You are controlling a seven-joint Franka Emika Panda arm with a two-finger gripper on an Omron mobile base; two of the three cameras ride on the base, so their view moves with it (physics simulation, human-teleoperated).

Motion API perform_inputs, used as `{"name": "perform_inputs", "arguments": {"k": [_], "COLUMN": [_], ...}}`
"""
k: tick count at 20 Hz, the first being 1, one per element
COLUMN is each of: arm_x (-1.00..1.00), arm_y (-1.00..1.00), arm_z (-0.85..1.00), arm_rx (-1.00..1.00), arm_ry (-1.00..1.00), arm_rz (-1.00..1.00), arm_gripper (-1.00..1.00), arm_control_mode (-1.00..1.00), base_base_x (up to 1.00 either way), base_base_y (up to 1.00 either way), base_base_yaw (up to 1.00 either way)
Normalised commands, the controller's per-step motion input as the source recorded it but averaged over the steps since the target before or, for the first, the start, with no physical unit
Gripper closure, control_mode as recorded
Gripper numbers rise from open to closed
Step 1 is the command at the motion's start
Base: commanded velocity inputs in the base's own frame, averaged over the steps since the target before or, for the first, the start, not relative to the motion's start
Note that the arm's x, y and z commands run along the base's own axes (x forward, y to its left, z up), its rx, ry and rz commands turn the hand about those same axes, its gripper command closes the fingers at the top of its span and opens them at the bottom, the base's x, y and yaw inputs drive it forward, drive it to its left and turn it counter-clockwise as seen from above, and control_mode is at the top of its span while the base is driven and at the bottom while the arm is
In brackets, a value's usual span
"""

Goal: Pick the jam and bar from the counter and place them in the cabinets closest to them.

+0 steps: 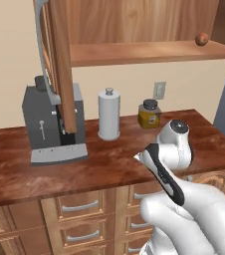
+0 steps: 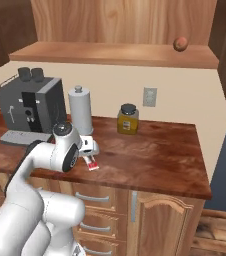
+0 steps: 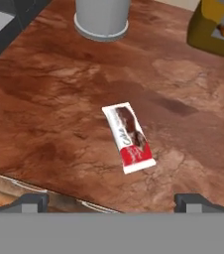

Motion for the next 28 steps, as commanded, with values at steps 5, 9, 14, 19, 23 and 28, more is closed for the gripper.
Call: {"name": "perform_inputs", "arguments": {"k": [5,9,14,19,23,28], "arm_x": [0.05,0.08,0.17,0.2,0.27,0.37], "arm_y": [0.0,0.0,0.01,0.04,0.0,0.0], "arm_z": [-0.05,-0.22,-0.54,-0.6,-0.56,-0.4], "arm_rx": [0.0,0.0,-0.03,-0.03,0.0,0.0], "arm_ry": [0.0,0.04,0.11,0.13,0.12,0.04], "arm_rz": [0.01,0.0,0.0,0.0,0.0,0.0], "arm_gripper": [-1.0,-1.0,-1.0,-1.0,-1.0,-1.0], "arm_control_mode": [-1.0,-1.0,-1.0,-1.0,-1.0,-1.0], "base_base_x": [0.0,0.0,0.0,0.0,0.0,0.0], "base_base_y": [0.0,0.0,0.0,0.0,0.0,0.0], "base_base_yaw": [0.0,0.0,0.0,0.0,0.0,0.0]}}
